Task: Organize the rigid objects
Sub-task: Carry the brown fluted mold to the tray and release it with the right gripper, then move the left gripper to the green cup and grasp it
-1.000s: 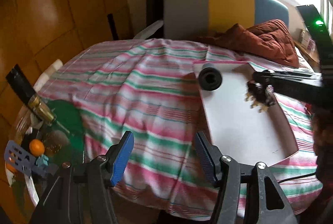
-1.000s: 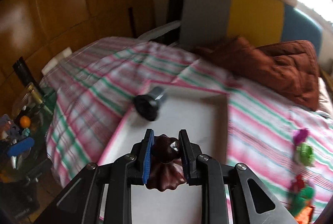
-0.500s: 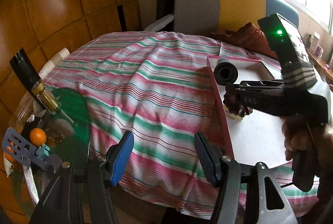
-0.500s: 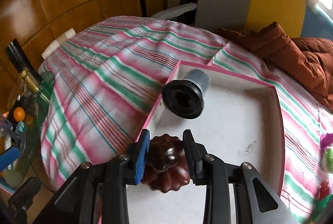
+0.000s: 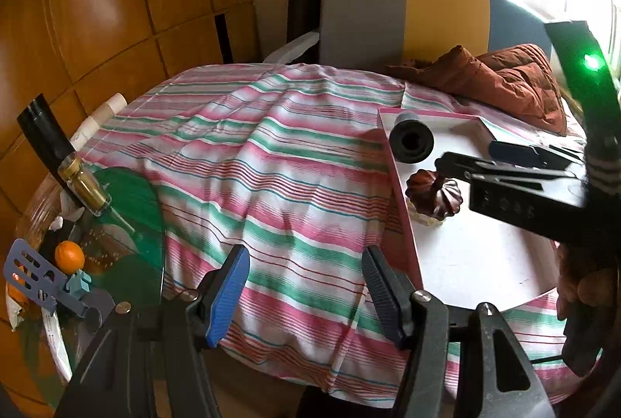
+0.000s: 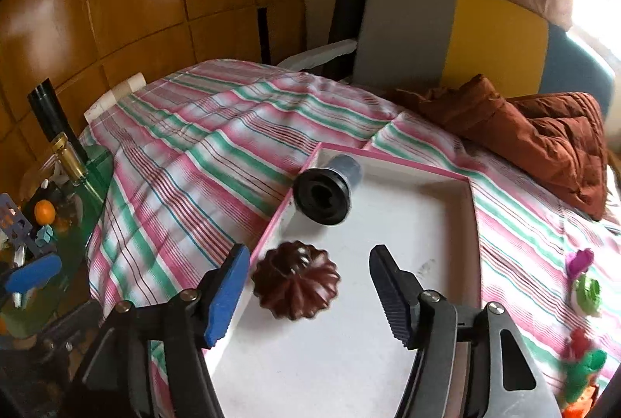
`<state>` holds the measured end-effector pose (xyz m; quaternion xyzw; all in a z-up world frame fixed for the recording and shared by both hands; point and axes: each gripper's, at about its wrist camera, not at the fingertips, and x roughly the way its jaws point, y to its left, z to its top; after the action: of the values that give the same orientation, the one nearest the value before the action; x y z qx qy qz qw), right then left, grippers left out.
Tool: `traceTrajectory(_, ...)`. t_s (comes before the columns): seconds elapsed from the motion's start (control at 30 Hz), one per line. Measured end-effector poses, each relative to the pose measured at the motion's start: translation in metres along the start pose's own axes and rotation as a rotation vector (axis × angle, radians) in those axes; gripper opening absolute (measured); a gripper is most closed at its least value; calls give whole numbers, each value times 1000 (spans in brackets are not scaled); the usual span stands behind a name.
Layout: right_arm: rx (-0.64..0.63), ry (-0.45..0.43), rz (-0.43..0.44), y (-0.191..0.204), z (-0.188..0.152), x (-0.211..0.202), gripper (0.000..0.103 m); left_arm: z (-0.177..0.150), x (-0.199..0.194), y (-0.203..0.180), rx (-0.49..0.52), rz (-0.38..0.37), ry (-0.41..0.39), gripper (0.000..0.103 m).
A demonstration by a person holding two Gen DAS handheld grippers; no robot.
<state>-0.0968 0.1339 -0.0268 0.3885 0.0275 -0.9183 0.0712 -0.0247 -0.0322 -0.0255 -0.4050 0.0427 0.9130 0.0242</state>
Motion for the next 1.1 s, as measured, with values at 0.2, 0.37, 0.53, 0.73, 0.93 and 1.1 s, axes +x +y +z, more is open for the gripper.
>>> traceTrajectory(0.2,16,-19,-48,-10,-13,-17,69,0,-7,-6,8,-17,-17,61)
traceTrajectory(0.37,24,-39,-81,-18,-21,-31,71,2,-11,-10,19,-30,-29,61)
traceTrajectory(0.53,15,-65,-121,-26,-27,-47,74,4,-16,-16,35,-45,-42,61)
traceTrajectory(0.73,26,-79,-158,-42,-35,-63,75,6,-19,-27,61,-71,-51,61)
traceTrajectory(0.93,70,-79,-217,-76,-48,-80,77,9,-23,-43,101,-112,-62,61)
traceTrajectory(1.1,104,-64,-281,-109,-62,-92,77,11,-28,-61,144,-177,-74,61)
